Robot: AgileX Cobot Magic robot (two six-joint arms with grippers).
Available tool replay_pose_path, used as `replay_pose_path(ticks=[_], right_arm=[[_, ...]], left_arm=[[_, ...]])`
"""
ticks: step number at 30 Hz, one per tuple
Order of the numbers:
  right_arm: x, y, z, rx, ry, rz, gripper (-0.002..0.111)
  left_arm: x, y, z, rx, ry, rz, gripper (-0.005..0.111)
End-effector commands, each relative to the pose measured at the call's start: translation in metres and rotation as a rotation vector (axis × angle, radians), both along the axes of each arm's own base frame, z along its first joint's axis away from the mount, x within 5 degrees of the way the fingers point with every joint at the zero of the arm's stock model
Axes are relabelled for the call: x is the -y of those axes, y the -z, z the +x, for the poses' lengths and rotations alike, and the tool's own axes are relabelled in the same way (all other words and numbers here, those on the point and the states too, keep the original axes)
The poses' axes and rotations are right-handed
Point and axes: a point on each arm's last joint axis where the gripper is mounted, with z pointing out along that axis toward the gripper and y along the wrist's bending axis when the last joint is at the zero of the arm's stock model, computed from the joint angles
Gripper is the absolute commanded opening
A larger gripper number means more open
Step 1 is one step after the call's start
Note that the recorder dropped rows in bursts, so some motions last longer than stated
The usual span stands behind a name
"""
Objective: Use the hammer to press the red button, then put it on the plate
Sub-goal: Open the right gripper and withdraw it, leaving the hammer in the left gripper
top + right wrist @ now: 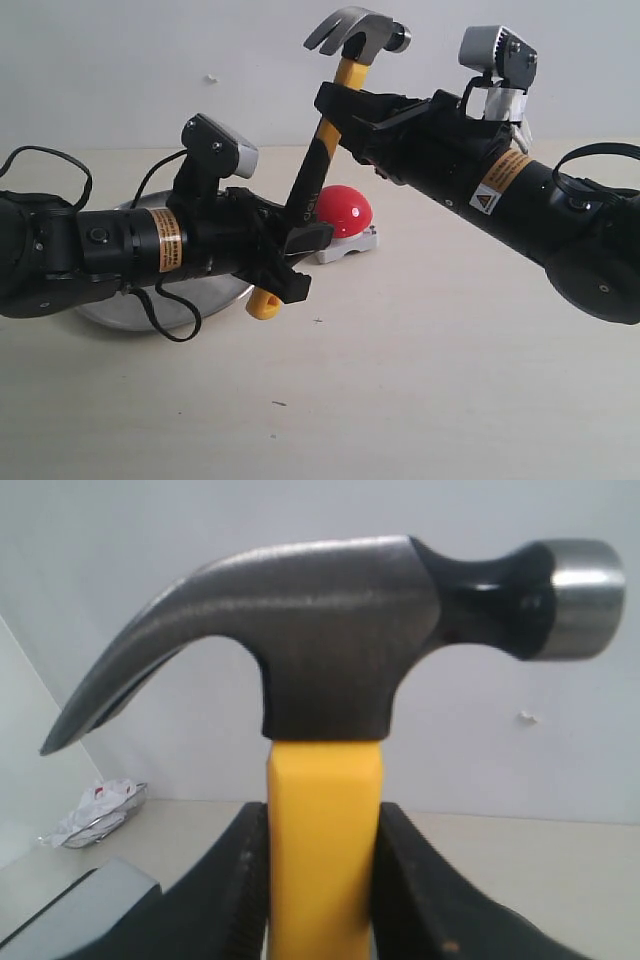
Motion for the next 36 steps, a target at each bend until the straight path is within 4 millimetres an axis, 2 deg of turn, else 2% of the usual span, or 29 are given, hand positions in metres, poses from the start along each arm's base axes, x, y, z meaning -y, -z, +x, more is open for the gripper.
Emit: replay_pose_path(ticks=[1, 11, 18, 23, 26, 36], right_arm=[[0.002, -0.012, -0.001, 0.066, -0.004, 0.062, 0.0], [0.002, -0.013, -0.001, 0.065, -0.001, 0.064, 0.0], [0.002, -0.012, -0.001, 0.064, -0.009, 0.055, 0.014], [0.002, -0.012, -0.001, 0.066, -0.008, 0.054, 0.031], [0.002, -0.012, -0.001, 0.067, -0.008, 0.053, 0.036], [0.0, -0.011, -0.003, 0.079, -0.027, 0.035, 0.037]], left_arm=[[0.0, 0.0, 0.003, -0.013, -0.027, -0.018, 0.0], [-0.002, -0.014, 0.004, 0.0, -0.065, -0.063, 0.0], [-0.004, -0.029, 0.004, 0.017, -0.106, -0.109, 0.0], [-0.006, -0.03, 0.007, -0.002, -0.156, -0.141, 0.0], [-0.008, -0.031, 0.009, -0.006, -0.193, -0.166, 0.0], [-0.011, -0.034, 0.014, 0.008, -0.255, -0.192, 0.0]])
